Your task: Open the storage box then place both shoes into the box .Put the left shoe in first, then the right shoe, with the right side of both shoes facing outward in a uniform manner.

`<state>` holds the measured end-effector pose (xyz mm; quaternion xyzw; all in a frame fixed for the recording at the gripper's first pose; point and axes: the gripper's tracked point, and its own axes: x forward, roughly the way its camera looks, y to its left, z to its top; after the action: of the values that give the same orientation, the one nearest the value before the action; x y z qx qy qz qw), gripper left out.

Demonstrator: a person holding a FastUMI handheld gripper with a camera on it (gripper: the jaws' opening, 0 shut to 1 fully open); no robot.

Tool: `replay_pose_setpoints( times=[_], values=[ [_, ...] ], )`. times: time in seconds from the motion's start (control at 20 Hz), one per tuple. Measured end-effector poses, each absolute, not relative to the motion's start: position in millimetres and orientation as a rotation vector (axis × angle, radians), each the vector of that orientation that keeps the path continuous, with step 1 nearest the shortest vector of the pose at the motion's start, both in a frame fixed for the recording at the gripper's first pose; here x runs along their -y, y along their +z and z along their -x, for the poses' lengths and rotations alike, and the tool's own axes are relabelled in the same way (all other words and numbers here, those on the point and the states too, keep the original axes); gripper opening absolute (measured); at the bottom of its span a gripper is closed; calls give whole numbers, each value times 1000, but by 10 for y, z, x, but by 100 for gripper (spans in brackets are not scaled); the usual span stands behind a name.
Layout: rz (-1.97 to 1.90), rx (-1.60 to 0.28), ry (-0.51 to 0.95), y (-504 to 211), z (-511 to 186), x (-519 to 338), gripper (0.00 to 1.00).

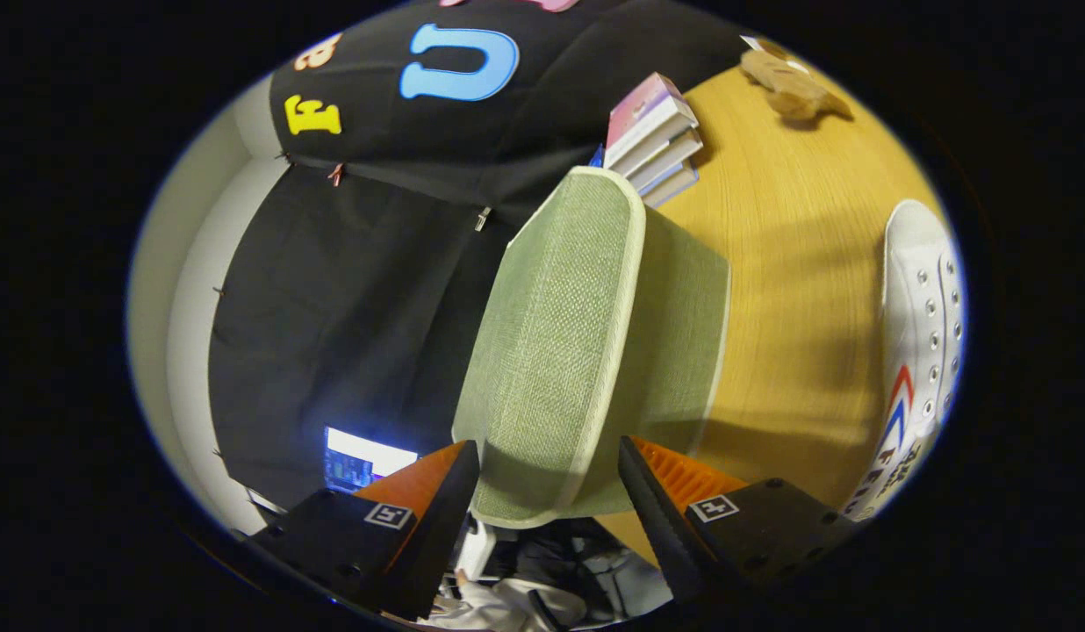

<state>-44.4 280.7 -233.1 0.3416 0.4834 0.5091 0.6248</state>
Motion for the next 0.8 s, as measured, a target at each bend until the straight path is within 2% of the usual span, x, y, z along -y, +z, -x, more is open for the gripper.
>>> replay_pose_setpoints(
  times=[0.35,0.45,0.55,0.7,0.75,0.8],
  values=[
    [-1013,-1257,1194,-2228,460,-2897,95],
    [-1045,-1258,1170,-2202,408,-2837,73],
    [-1058,-1274,1182,-2139,439,-2810,72],
    [-1143,-1324,1164,-2017,420,-2784,47],
    [-1150,-1329,1152,-1998,418,-2795,47],
    [-1117,-1315,1088,-2097,377,-2797,30]
  ],
)
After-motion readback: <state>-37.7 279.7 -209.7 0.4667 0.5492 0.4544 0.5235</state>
